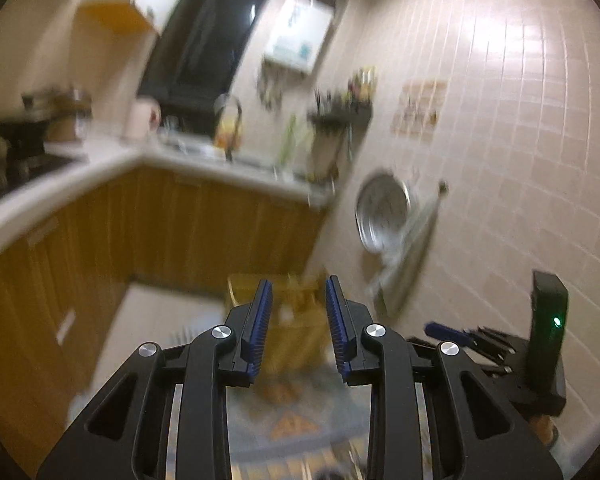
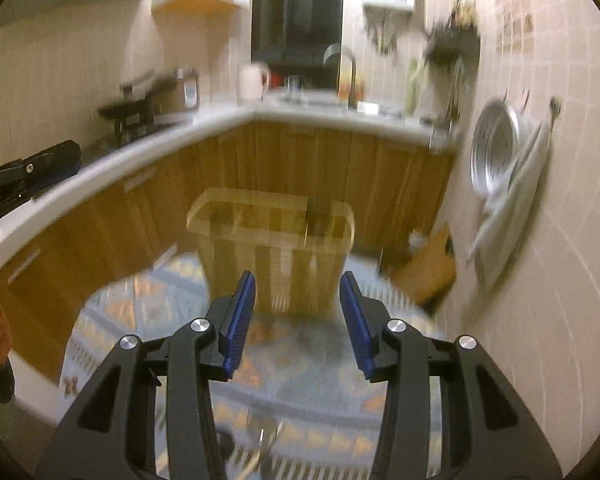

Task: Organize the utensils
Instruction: 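Open the left tool to drop the knife into the basket while the right tool releases its spoon, then lower the left tool and grasp a wooden chopstick while the right tool grasps a clear spoon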

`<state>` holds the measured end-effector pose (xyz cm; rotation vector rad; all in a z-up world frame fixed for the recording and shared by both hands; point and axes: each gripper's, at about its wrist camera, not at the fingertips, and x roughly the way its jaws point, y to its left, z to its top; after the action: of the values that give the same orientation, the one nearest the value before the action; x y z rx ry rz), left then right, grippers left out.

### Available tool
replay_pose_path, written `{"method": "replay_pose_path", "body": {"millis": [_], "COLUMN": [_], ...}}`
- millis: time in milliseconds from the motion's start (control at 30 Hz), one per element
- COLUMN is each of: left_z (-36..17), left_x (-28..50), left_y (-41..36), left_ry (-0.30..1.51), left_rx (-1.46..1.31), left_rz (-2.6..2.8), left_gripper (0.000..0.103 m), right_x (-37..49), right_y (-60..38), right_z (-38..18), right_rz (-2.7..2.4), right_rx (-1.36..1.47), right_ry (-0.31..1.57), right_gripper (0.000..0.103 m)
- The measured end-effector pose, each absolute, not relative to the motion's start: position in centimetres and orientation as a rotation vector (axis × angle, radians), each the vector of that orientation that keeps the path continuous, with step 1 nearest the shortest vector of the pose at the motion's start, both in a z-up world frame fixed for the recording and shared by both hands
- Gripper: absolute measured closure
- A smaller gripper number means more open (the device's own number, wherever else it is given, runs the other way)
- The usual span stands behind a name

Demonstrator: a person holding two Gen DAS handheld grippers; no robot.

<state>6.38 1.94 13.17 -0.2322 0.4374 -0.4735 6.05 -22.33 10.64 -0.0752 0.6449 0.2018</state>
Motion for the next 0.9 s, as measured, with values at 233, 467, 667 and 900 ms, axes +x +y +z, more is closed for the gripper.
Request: {"method": "replay_pose_path", "body": {"millis": [233,467,667,900], "left_z": [6.2,-0.9,-4.2,-6.2], "left_x": [5.4,4.9,4.5,5.0], "left_y": [1.4,3.0,3.8,3.6], "left_ry": [0.755,0.982,1.071,1.116], "left_rx": [-0.171,-0.123,-0.084,-0.033], "left_rz": [-0.488,-0.444,-0.419,-0.422], "left_gripper": [0.077,0.078,0.079,0.079], "right_x": [4.8,4.8,4.4,4.5], "right_y": [-22.1,-22.5,-21.7,-21.8], "right_z": [4.5,-0.4,-1.9,-2.4], "right_rz": [0.199,0.234,0.241,0.233], "right_rx": [-0.056,0.048,0.045,0.068], "right_ry": [0.894,1.066,1.106,1.125], "right_gripper": [0.062,0.063,0.070,0.077]}}
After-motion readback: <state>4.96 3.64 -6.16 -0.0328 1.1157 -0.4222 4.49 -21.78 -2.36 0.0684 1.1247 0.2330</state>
